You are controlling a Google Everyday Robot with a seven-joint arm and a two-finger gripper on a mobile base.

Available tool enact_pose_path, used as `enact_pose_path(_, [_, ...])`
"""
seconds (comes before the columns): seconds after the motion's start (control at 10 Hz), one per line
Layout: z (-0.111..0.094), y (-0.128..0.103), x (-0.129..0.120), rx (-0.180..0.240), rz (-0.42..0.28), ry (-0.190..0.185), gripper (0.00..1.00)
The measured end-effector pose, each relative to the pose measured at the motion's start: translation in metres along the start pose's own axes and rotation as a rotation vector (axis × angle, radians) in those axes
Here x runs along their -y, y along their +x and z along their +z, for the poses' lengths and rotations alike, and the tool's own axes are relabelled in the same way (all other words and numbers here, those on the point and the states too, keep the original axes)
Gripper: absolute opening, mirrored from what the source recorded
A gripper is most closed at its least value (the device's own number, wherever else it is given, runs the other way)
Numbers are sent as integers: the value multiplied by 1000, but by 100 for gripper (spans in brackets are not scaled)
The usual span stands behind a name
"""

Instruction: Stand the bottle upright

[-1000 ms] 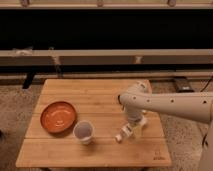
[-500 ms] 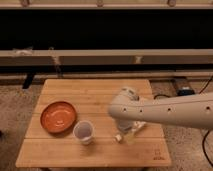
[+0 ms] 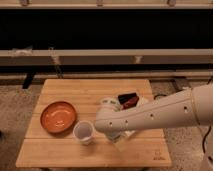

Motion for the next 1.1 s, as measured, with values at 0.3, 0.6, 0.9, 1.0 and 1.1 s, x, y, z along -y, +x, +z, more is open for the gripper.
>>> enact_pose_path(0.3, [15, -5, 2, -50, 8, 7, 80])
enact_pose_path(0.6, [34, -9, 3, -77, 3, 7, 80])
enact_pose_path(0.9, [52, -8, 7, -106, -6, 13, 80])
enact_pose_path(1.0, [57, -7, 9, -118, -10, 19, 79])
enact_pose_path(1.1, [60, -5, 9, -126, -8, 21, 74])
